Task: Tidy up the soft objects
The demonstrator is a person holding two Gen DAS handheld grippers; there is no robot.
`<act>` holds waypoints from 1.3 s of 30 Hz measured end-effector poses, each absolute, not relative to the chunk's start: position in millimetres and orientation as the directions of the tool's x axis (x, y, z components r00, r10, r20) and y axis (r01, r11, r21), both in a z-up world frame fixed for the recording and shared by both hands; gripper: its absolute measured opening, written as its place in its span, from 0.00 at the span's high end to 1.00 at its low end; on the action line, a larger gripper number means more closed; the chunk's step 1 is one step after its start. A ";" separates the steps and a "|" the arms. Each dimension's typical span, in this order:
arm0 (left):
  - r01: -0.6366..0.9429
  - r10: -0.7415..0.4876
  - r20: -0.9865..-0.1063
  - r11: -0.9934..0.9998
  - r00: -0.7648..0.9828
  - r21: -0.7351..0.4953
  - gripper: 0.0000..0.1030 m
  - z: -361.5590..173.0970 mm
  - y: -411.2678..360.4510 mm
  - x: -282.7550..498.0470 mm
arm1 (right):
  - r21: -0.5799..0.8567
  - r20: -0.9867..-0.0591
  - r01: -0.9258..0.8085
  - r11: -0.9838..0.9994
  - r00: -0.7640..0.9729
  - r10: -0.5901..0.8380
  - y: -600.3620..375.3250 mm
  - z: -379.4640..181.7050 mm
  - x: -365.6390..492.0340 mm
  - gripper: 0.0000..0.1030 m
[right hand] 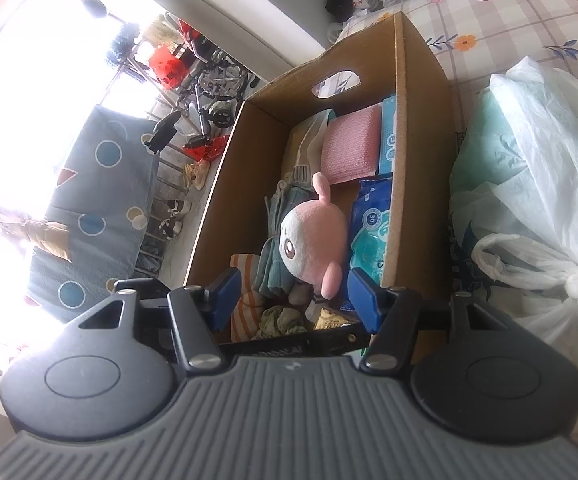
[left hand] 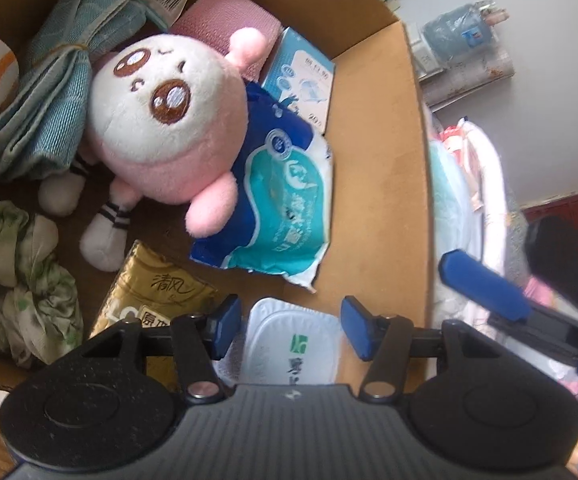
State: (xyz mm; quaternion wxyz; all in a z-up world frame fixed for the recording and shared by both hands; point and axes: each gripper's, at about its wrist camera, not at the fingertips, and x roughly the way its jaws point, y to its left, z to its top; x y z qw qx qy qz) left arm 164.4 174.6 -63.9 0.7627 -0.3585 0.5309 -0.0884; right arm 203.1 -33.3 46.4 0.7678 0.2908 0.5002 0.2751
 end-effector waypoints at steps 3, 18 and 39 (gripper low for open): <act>-0.238 -0.521 -0.729 0.716 0.443 -0.656 0.46 -55.8 179.7 161.0 | 0.723 -0.606 -0.130 0.679 0.353 0.713 -34.5 46.2 202.1 0.43; -0.308 -0.339 -0.859 0.830 0.383 -0.464 0.18 -48.1 196.5 161.7 | 0.724 -0.584 -0.143 0.675 0.395 0.710 -43.8 50.3 183.8 0.35; -0.125 -0.155 -0.661 0.926 0.734 -0.356 0.09 31.7 154.4 68.2 | 0.262 -0.542 -0.133 0.956 0.799 0.260 -74.8 16.2 112.4 0.14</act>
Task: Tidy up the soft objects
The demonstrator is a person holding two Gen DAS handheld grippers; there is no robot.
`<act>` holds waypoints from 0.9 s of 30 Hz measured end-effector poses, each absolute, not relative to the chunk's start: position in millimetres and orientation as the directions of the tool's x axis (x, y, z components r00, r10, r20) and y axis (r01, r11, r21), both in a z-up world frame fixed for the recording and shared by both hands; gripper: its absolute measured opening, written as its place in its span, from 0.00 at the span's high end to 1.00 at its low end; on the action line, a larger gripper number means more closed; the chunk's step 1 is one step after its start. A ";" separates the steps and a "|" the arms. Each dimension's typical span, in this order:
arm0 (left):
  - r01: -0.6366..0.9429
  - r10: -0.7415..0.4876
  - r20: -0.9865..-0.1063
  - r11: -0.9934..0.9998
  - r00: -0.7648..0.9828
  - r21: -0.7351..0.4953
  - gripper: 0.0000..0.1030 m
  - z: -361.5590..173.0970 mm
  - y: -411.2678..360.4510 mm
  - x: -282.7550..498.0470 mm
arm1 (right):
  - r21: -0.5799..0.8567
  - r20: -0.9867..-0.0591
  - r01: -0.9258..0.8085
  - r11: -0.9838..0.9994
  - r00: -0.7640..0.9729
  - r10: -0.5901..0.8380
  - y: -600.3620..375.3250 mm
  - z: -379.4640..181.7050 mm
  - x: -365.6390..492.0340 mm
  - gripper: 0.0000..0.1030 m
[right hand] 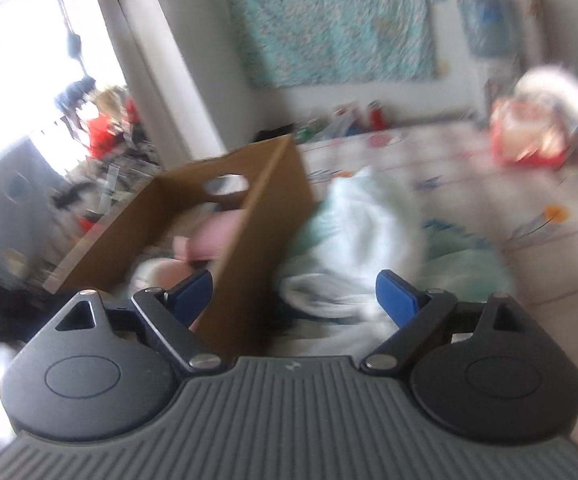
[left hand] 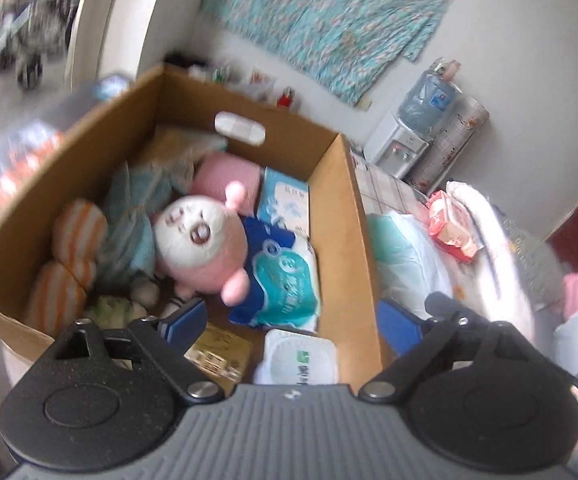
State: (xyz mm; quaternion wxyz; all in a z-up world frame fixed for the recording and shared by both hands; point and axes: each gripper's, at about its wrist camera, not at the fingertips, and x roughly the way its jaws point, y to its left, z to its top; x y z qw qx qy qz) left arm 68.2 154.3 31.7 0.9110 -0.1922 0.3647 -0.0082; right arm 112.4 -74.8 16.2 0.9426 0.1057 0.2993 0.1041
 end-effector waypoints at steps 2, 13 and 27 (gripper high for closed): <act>-0.107 -0.091 -0.627 0.957 0.774 -0.271 0.07 36.2 145.8 54.4 | 0.092 -0.513 -0.113 0.989 0.846 0.144 -69.0 10.1 99.5 0.13; -0.092 0.107 -0.434 0.994 0.894 0.056 0.04 20.5 128.3 -25.9 | 0.101 -0.525 -0.166 0.981 0.829 0.194 -67.5 -11.8 51.3 0.01; -0.106 0.060 -0.486 0.992 0.872 -0.067 0.04 -20.6 133.8 -76.6 | 0.219 -0.548 -0.230 0.948 0.775 0.314 -48.3 -4.5 37.4 0.01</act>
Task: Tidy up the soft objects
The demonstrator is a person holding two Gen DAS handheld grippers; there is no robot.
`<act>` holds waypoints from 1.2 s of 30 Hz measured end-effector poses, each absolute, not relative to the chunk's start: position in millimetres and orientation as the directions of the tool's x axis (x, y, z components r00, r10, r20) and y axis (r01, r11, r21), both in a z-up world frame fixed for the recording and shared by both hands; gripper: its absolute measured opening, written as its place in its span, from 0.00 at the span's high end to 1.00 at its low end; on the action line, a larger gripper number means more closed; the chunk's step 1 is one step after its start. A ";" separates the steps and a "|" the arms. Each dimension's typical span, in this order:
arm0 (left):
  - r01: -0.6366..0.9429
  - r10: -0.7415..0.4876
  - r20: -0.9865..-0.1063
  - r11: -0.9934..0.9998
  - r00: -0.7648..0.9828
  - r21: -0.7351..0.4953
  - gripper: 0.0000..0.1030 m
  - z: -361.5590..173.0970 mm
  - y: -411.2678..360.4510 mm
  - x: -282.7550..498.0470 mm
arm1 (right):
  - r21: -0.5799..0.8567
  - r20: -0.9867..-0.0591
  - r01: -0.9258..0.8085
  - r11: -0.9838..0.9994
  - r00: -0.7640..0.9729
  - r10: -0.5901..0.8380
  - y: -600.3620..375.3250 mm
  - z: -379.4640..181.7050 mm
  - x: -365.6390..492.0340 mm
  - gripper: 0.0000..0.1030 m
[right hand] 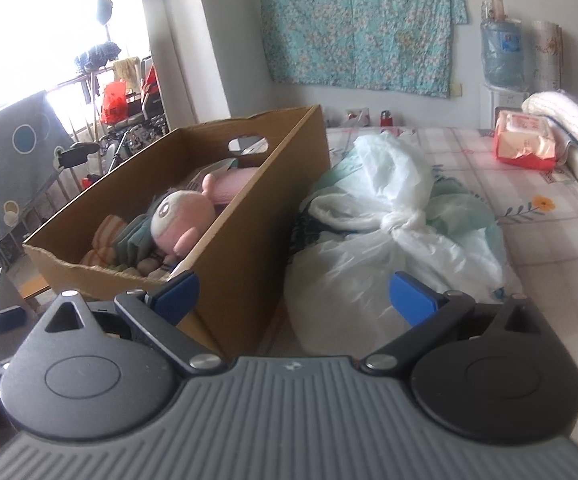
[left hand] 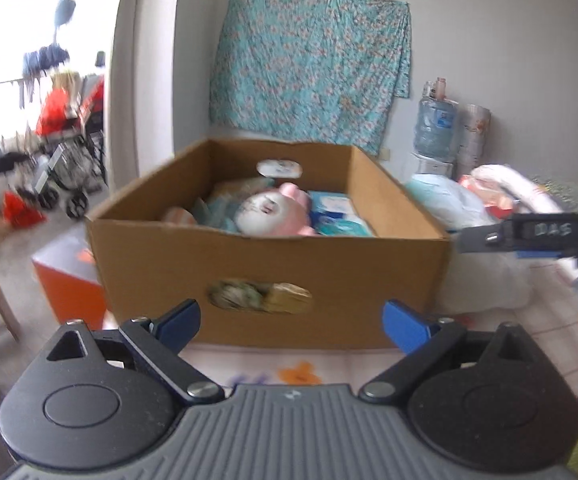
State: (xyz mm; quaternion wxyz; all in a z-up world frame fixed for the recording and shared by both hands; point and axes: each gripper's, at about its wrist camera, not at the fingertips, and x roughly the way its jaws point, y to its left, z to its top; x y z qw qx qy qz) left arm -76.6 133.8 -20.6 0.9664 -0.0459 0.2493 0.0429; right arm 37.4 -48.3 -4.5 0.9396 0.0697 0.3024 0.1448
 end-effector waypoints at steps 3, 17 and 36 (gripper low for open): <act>-0.094 0.037 -0.503 0.992 0.863 -0.089 0.04 -13.9 129.3 -75.8 | 0.214 -0.574 -0.244 0.946 0.752 0.324 -42.3 -2.7 32.4 0.01; -0.233 0.122 -0.621 0.967 0.774 -0.101 0.00 0.1 127.7 -57.0 | 0.238 -0.636 -0.295 0.925 0.673 0.378 -34.2 4.0 16.5 0.01; -0.330 0.241 -0.684 0.944 0.688 0.000 0.00 13.5 124.6 -27.0 | 0.195 -0.677 -0.330 0.924 0.636 0.370 -18.3 13.3 40.7 0.01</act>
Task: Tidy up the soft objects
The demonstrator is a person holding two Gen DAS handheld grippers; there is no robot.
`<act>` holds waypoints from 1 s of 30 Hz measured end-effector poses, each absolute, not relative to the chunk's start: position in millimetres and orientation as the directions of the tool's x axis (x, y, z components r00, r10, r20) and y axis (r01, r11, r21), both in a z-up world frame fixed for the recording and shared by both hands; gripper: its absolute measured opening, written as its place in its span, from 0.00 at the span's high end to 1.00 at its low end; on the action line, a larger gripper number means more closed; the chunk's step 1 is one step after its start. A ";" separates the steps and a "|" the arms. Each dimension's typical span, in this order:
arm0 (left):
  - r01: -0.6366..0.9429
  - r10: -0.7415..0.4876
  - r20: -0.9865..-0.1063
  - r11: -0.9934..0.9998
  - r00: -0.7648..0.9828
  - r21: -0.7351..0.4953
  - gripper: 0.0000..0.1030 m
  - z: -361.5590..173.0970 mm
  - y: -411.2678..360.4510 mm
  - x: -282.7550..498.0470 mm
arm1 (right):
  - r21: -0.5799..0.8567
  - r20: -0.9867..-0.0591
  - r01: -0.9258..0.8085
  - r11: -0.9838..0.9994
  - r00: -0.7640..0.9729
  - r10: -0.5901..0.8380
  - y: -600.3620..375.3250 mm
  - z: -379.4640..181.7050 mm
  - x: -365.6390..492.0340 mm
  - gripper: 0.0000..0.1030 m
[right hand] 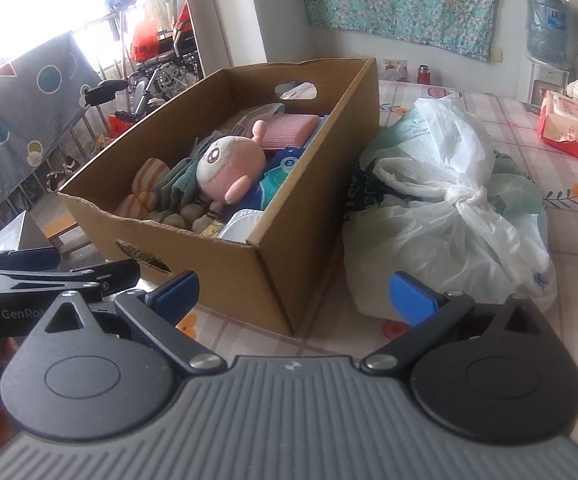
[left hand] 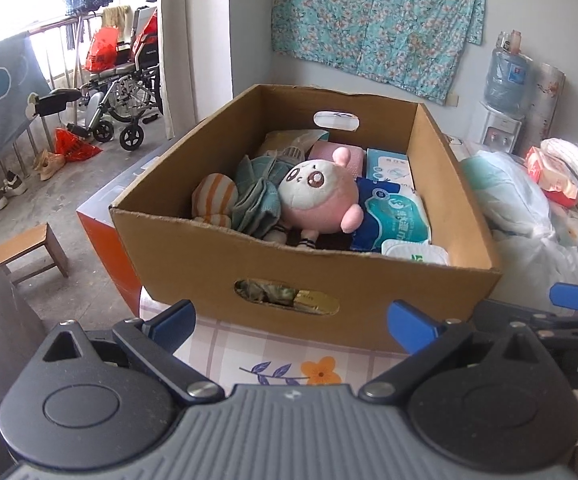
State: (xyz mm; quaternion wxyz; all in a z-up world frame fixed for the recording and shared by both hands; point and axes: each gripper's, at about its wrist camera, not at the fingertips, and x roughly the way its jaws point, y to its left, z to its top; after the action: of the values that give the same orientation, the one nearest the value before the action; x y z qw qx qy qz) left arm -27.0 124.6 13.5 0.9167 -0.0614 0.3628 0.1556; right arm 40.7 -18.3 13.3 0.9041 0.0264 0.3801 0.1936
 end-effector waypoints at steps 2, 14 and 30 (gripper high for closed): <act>-0.325 0.236 -0.684 0.946 0.691 -0.002 0.00 14.2 123.3 -24.3 | 0.194 -0.678 -0.321 0.927 0.639 0.363 -20.7 13.6 44.0 0.01; -0.325 0.224 -0.705 0.946 0.673 -0.009 0.00 14.2 121.9 -18.1 | 0.184 -0.682 -0.307 0.934 0.644 0.346 -23.7 14.7 51.9 0.01; -0.325 0.213 -0.722 0.945 0.658 -0.018 0.01 10.4 123.1 -19.6 | 0.152 -0.696 -0.300 0.942 0.644 0.317 -18.2 14.1 50.5 0.01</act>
State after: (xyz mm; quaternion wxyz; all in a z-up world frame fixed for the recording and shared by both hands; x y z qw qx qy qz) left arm -19.6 123.1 10.4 0.9076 -0.0731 0.3859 0.1482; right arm 50.5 -18.2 14.1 0.9065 0.0114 0.3862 0.1703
